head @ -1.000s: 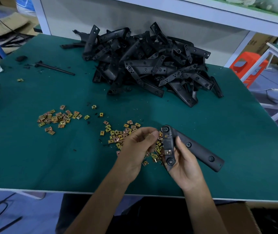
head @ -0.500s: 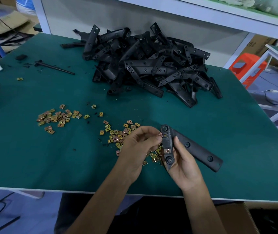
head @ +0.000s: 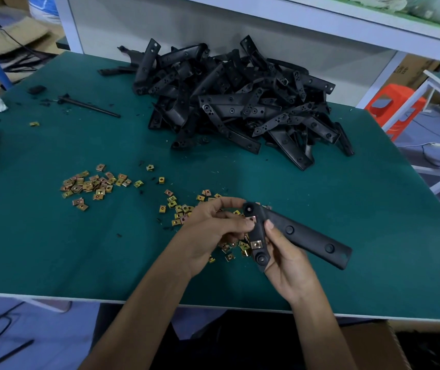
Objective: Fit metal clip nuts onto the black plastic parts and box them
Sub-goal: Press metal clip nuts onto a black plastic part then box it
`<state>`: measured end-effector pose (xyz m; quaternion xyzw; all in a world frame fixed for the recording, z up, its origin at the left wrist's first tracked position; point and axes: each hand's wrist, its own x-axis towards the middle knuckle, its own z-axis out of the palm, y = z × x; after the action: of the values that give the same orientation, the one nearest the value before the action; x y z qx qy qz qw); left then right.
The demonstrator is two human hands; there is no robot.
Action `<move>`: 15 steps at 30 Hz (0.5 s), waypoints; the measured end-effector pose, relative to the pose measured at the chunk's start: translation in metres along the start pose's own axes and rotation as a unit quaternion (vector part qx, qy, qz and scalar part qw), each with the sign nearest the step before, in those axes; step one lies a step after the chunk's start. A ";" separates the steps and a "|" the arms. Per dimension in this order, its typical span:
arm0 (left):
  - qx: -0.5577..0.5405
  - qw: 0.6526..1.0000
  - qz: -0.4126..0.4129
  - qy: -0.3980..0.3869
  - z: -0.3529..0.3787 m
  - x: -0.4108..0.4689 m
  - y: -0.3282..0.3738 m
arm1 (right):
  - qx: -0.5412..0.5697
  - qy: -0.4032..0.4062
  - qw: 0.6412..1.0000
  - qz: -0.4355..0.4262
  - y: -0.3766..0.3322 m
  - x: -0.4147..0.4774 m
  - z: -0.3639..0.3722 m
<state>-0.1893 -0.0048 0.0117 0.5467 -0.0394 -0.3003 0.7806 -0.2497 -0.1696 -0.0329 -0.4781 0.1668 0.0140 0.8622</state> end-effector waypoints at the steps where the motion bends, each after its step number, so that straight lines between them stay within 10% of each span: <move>1: 0.005 1.000 -0.006 -0.006 -0.001 0.000 0.001 | 0.002 -0.002 1.000 -0.002 0.000 0.000 0.000; 15: -0.020 1.000 0.002 -0.020 0.004 -0.010 -0.008 | -0.003 -0.004 1.000 0.000 0.001 -0.003 0.000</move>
<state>-0.2028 -0.0044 0.0090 0.5250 -0.0502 -0.3102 0.7910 -0.2524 -0.1689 -0.0332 -0.4810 0.1635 0.0167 0.8612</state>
